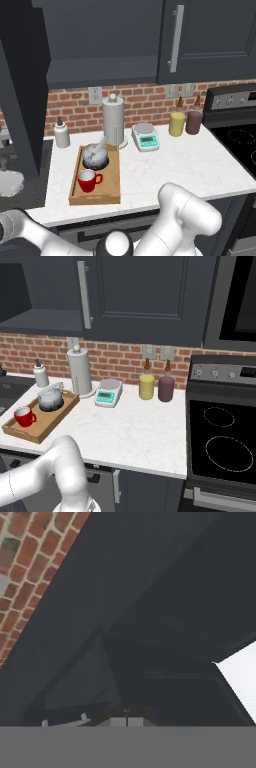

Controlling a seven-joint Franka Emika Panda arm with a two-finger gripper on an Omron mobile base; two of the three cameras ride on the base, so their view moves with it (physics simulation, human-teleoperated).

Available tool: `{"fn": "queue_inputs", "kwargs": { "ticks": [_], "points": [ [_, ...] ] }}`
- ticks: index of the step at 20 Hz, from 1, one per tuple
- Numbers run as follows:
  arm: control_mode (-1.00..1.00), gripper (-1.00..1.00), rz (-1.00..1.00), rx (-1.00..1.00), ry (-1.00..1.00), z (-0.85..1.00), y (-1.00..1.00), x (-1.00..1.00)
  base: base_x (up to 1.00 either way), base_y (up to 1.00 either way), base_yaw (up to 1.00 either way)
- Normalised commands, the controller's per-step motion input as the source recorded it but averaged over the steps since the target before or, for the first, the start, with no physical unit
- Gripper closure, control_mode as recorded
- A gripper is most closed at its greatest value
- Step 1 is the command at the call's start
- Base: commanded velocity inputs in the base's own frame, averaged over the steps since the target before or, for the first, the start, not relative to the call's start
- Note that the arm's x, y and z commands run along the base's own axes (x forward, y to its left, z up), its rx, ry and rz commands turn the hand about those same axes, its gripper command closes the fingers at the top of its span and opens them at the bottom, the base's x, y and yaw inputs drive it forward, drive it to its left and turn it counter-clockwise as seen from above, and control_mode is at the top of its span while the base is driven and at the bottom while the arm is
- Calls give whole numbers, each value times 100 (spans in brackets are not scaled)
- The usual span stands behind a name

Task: Pick the kettle from the counter and place it on the tray. Then pick the mug from the cabinet and place it on the tray. Then close the cabinet doors.

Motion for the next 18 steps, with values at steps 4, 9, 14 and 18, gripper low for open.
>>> {"fn": "queue_inputs", "kwargs": {
  "ticks": [4,9,14,18],
  "points": [
    [-100,100,0,0,-11,42,17,6,0,0,0],
    [-100,100,0,0,-9,49,31,0,0,0,0],
    [-100,100,-2,0,-10,30,15,0,0,0,0],
    [-100,100,-5,0,-3,21,-2,-2,0,0,0]
  ]
}}
